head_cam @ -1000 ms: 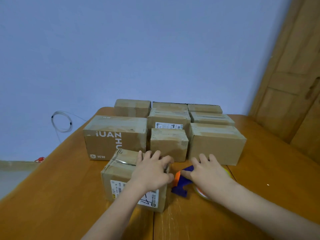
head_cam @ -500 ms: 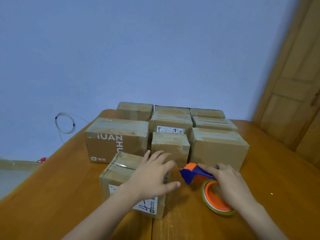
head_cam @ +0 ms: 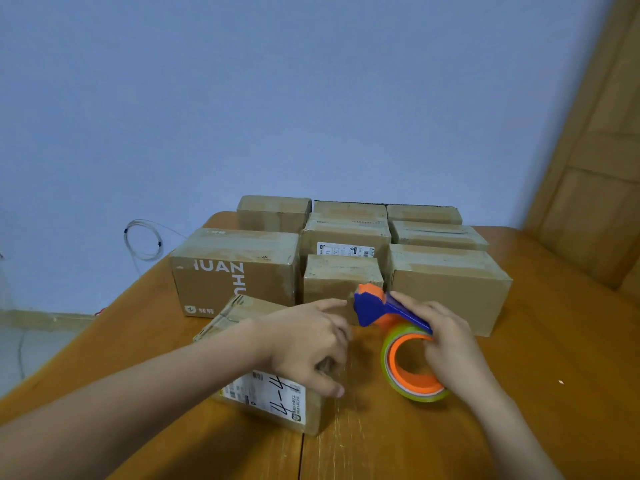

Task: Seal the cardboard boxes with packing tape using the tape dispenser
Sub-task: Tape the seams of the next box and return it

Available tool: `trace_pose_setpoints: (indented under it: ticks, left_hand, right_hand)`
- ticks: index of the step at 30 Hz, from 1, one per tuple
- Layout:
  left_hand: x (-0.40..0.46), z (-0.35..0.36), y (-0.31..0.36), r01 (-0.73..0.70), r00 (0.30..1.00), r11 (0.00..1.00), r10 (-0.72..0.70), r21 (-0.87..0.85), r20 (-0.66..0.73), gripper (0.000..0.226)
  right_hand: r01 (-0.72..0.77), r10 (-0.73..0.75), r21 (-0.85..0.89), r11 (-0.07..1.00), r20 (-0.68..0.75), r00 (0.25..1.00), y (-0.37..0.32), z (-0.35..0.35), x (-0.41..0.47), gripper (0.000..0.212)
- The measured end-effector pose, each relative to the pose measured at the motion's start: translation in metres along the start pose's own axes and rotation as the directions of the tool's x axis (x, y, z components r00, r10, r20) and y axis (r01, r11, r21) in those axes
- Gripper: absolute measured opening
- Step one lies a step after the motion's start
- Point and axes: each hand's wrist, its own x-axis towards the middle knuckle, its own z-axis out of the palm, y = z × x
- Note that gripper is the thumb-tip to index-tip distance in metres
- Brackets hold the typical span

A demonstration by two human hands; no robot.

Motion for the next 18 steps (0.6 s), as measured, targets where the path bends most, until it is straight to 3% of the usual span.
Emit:
trace_pose_setpoints:
  ticks: [7, 18]
  left_hand:
    - [0.003, 0.001, -0.007, -0.032, 0.999, 0.999, 0.033, -0.032, 0.04, 0.057]
    - [0.006, 0.015, -0.013, 0.013, 0.999, 0.987, -0.007, -0.16, 0.038, 0.046]
  right_hand:
    - [0.019, -0.012, 0.246, 0.969, -0.033, 0.999, 0.015, 0.025, -0.005, 0.077]
    - [-0.023, 0.051, 0.382, 0.924, -0.063, 0.997, 0.033, 0.04, -0.012, 0.081]
